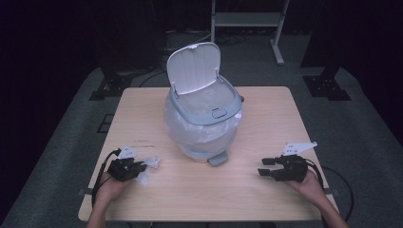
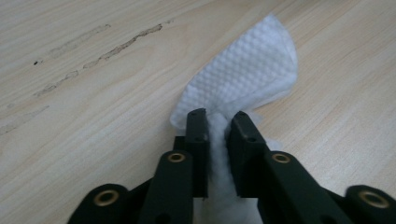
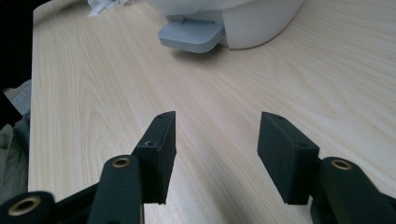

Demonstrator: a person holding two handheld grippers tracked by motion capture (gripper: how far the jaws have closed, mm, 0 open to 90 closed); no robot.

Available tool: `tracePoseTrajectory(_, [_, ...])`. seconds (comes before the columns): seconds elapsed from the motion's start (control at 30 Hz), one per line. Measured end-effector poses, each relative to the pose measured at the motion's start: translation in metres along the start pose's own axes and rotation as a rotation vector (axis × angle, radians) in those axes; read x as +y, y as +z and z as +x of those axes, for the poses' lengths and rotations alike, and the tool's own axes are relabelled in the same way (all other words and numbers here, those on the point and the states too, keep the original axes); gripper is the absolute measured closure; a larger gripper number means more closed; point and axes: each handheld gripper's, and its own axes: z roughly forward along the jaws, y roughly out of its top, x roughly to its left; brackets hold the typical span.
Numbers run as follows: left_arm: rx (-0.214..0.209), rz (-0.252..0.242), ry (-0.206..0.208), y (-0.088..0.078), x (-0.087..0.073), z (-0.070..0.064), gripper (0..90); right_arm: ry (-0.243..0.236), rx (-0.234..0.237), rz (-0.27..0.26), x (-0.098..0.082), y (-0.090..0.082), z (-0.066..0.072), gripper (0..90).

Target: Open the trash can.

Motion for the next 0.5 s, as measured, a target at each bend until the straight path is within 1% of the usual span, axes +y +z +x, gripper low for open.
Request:
tracePoseTrajectory(0.07, [-0.02,-0.015,-0.028,-0.0006,-0.0021,0.0021,81.6,-0.004,-0.001,0.009,-0.0004,0.0016,-0.0004,44.6])
tracePoseTrajectory(0.17, [-0.037,-0.02,-0.043,-0.0015,-0.0035,0.0034,82.9,-0.005,-0.003,0.011,-0.0008,0.0012,-0.0001,44.2])
tracePoseTrajectory(0.23, [-0.04,-0.017,-0.034,-0.0019,-0.003,0.0027,83.1,0.0,-0.004,0.007,-0.0009,0.0003,-0.0011,43.4])
tracePoseTrajectory(0.27, [-0.05,-0.016,-0.029,-0.0023,-0.0025,0.0018,83.2,0.003,-0.004,0.007,-0.0008,0.0,-0.0013,42.6])
tracePoseTrajectory(0.33, [-0.065,-0.023,-0.033,-0.0033,-0.0018,-0.0006,83.3,0.007,-0.005,0.007,-0.0004,-0.0003,-0.0018,41.4])
tracePoseTrajectory(0.4, [-0.071,-0.02,-0.021,-0.0041,-0.0005,-0.0033,83.3,0.004,-0.008,0.004,0.0002,-0.0004,-0.0016,40.3])
tracePoseTrajectory(0.5, [-0.082,-0.016,-0.016,-0.0063,0.0019,-0.0061,83.4,0.002,-0.013,0.006,0.0005,-0.0005,-0.0016,39.7])
